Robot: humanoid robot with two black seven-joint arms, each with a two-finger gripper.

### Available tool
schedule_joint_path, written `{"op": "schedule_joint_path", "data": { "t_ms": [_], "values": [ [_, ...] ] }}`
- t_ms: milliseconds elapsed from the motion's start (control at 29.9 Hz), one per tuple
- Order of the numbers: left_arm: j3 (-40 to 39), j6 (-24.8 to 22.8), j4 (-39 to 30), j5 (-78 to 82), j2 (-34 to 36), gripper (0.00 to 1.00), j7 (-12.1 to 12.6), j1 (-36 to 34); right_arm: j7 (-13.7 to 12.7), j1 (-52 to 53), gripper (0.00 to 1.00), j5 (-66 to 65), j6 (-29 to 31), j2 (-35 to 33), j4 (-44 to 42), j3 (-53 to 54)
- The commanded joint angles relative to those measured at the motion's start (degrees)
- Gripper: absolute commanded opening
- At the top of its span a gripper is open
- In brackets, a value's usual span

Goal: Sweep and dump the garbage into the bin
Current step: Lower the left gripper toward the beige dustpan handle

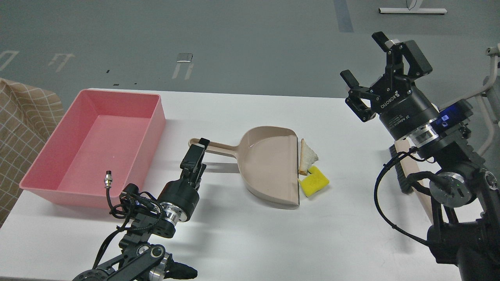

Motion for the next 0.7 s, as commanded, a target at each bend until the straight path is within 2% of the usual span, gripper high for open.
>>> {"op": "schedule_joint_path", "data": {
  "t_ms": [0,668],
  "values": [
    [0.0,0.0,1.3,0.0,-0.7,0.98,-0.5,-0.2,0.0,-0.1,1.0,0.0,0.0,0.0,0.0,0.0],
    [0.2,0.0,10.5,0.1,-7.3,0.98,-0.5,-5.3,0.0,-0.1,1.0,0.0,-0.3,0.0,0.1,0.3]
  ]
}}
